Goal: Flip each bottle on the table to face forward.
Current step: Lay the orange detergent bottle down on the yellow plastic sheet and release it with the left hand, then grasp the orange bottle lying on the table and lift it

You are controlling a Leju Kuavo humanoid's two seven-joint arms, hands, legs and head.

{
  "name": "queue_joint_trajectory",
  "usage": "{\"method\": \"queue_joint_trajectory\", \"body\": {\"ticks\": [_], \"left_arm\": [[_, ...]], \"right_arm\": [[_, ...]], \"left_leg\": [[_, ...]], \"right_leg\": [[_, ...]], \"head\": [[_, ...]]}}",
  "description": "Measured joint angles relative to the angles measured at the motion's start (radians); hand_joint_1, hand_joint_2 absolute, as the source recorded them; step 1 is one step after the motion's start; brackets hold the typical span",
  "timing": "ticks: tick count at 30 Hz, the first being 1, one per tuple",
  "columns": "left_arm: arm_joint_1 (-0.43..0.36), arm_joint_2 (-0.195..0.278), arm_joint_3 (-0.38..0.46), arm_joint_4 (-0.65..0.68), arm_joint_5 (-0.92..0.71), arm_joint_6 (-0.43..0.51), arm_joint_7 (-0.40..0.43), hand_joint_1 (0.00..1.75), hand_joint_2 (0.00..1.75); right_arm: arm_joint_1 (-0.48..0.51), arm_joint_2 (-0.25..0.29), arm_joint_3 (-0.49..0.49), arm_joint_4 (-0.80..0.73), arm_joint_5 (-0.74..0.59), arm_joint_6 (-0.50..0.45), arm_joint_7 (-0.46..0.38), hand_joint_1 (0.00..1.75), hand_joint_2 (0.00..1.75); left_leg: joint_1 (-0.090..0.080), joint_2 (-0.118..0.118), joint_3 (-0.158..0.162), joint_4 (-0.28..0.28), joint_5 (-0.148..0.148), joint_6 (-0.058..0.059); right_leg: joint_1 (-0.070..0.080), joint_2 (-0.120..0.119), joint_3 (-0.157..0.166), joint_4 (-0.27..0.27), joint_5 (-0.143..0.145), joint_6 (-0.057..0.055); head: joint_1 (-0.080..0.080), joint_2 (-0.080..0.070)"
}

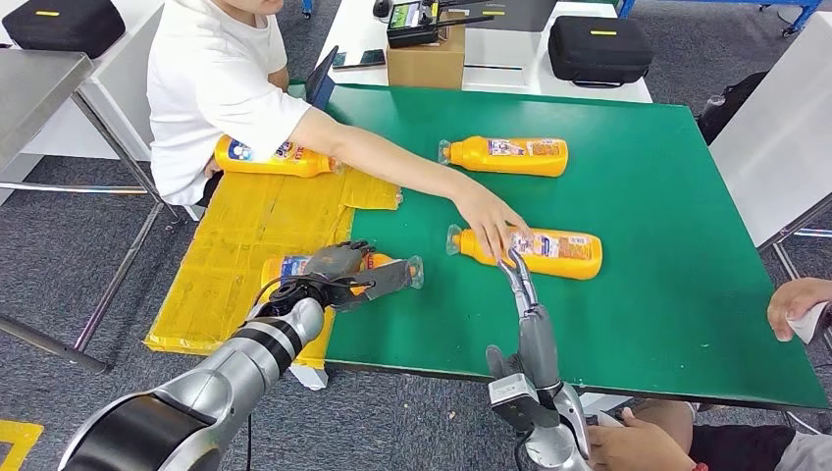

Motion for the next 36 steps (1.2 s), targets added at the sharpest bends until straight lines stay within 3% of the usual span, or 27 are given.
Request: {"method": "queue_joint_trajectory", "body": {"ticks": [2,4,12,15,20,24,29,36], "left_arm": [[-0.001,0.001,-0.001,0.004,-0.019,0.011,0.011,0.17,1.75],[-0.001,0.003,-0.001,0.008,-0.030,0.020,0.013,0.00,1.75],[-0.004,0.009,-0.001,0.010,-0.029,-0.016,-0.055,0.00,1.75],[0.006,0.003,0.009,0.005,0.045,-0.041,-0.182,0.00,1.75],[0.093,-0.027,0.080,-0.086,0.363,-0.152,-0.512,0.00,1.75],[0.197,-0.049,0.115,-0.247,0.582,-0.222,-0.612,0.00,1.75],[0.356,-0.063,0.112,-0.549,0.855,-0.282,-0.606,0.00,1.75],[0.484,-0.042,0.065,-0.842,1.011,-0.335,-0.586,0.00,1.75]], "right_arm": [[-0.002,0.000,0.000,0.006,0.000,-0.002,0.000,0.00,0.00],[-0.003,-0.001,0.000,0.011,0.001,-0.006,0.000,0.00,0.00],[-0.003,-0.005,0.000,0.021,0.000,-0.025,0.000,0.00,0.00],[-0.003,-0.010,-0.002,0.022,-0.010,-0.040,0.000,0.00,0.00],[-0.003,-0.027,0.003,0.023,-0.041,-0.088,0.000,0.00,0.00],[0.001,-0.042,0.020,0.023,-0.034,-0.139,0.000,0.00,1.75],[0.026,-0.054,0.023,0.016,-0.017,-0.157,-0.002,0.00,1.75],[0.047,-0.067,-0.003,0.003,0.050,-0.147,0.005,0.00,1.75]], "left_leg": [[0.000,0.000,0.000,0.000,0.000,0.000],[0.000,0.000,0.000,0.000,0.000,0.000],[0.000,0.000,0.000,0.000,0.000,0.000],[0.000,-0.001,0.000,0.000,0.000,0.000],[-0.001,0.000,0.000,0.000,0.000,0.000],[-0.001,0.000,0.000,0.000,-0.001,0.000],[0.000,0.000,-0.001,0.000,-0.001,0.000],[0.000,0.000,-0.001,0.000,-0.001,0.000]], "right_leg": [[0.000,0.000,0.000,0.000,0.000,0.000],[0.000,0.000,0.000,0.000,0.000,0.000],[0.000,0.000,0.000,0.000,0.000,0.000],[0.000,0.000,0.000,0.000,0.000,0.000],[-0.001,0.000,0.000,0.000,0.000,0.000],[-0.001,0.000,-0.001,-0.001,0.000,0.000],[0.000,0.000,-0.001,-0.001,0.000,0.000],[0.000,0.000,-0.001,-0.001,0.000,0.000]], "head": [[0.000,0.000],[0.000,0.000],[0.000,0.000],[0.000,0.000],[0.000,0.000],[0.000,0.000],[0.000,0.000],[0.000,0.000]]}}
